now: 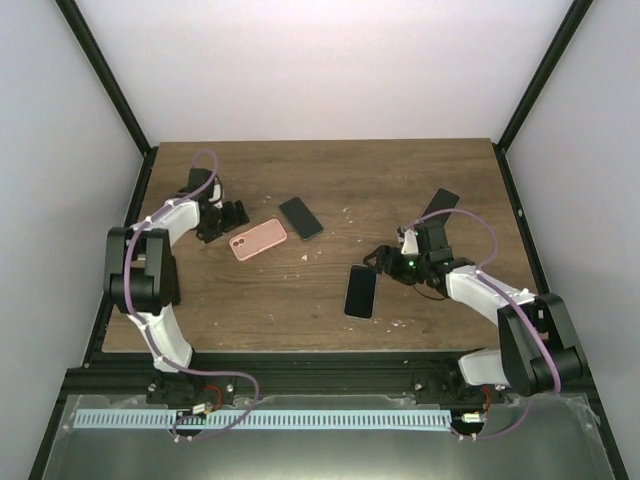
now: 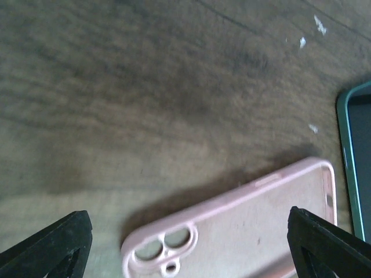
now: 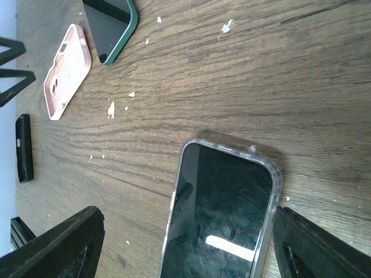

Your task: Put the phone into the phone case

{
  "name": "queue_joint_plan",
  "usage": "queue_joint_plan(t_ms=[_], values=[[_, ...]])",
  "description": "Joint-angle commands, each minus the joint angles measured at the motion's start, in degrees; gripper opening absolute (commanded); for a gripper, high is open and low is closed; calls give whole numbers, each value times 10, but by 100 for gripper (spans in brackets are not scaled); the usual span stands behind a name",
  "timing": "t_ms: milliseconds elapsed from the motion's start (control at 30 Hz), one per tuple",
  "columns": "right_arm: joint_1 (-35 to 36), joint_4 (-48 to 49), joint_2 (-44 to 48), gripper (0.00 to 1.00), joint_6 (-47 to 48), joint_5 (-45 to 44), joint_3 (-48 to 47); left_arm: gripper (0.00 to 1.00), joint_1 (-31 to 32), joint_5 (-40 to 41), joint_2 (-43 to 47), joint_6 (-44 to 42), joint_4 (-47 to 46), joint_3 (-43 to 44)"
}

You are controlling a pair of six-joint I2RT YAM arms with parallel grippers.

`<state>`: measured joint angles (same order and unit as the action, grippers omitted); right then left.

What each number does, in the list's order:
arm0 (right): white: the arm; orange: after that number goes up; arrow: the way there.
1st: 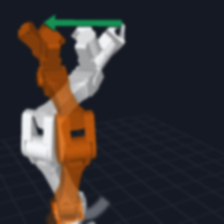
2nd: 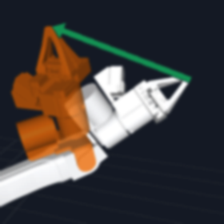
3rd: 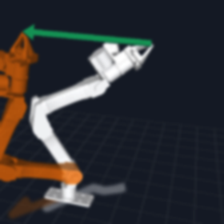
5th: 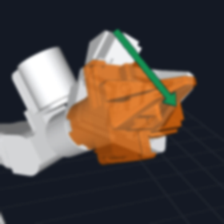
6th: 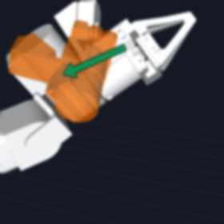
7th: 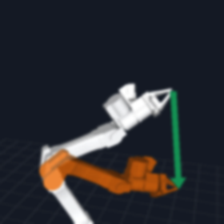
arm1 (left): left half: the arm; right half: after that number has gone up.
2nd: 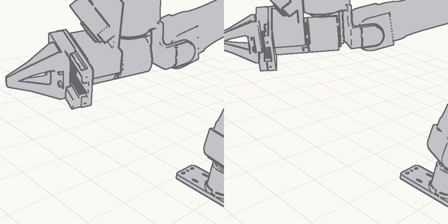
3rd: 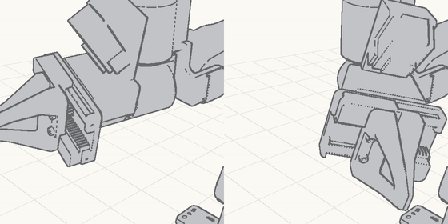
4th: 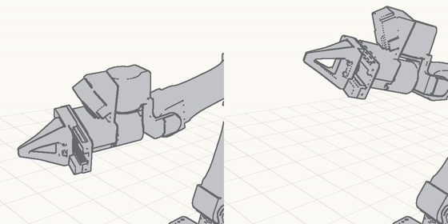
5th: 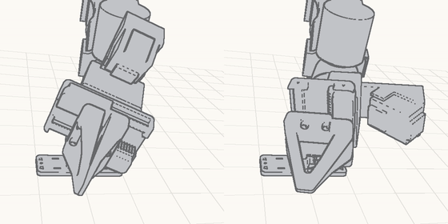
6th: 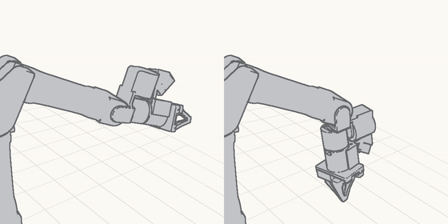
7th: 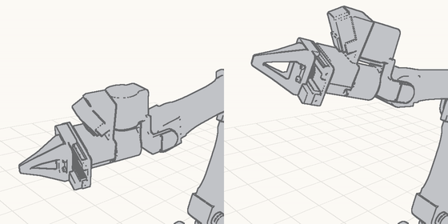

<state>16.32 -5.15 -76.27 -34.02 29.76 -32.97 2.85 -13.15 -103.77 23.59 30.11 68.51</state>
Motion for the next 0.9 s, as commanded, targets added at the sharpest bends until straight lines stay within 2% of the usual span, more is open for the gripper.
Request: queue_joint_plan(t_ms=[0,100,267,400,533,667,800,867], values=[[-4,-10,18,81,20,3,-22,92,-8,-19,-66,-16,-28,40],[-3,-20,21,81,34,1,-36,90,-10,-54,-104,-18,-15,59],[-2,-16,10,81,47,-14,-64,85,-8,-86,-106,14,16,48],[7,-28,-24,81,63,-43,-109,78,4,-123,-60,35,-7,-17],[16,-22,-55,81,80,-65,-145,66,18,-147,-16,41,-22,-79],[35,11,-87,81,106,-73,-170,59,37,-180,32,67,-60,-146],[71,-7,-151,81,160,-111,-231,57,53,-224,82,100,-101,-191],[86,-35,-187,81,177,-146,-270,62,54,-215,113,113,-105,-206]])
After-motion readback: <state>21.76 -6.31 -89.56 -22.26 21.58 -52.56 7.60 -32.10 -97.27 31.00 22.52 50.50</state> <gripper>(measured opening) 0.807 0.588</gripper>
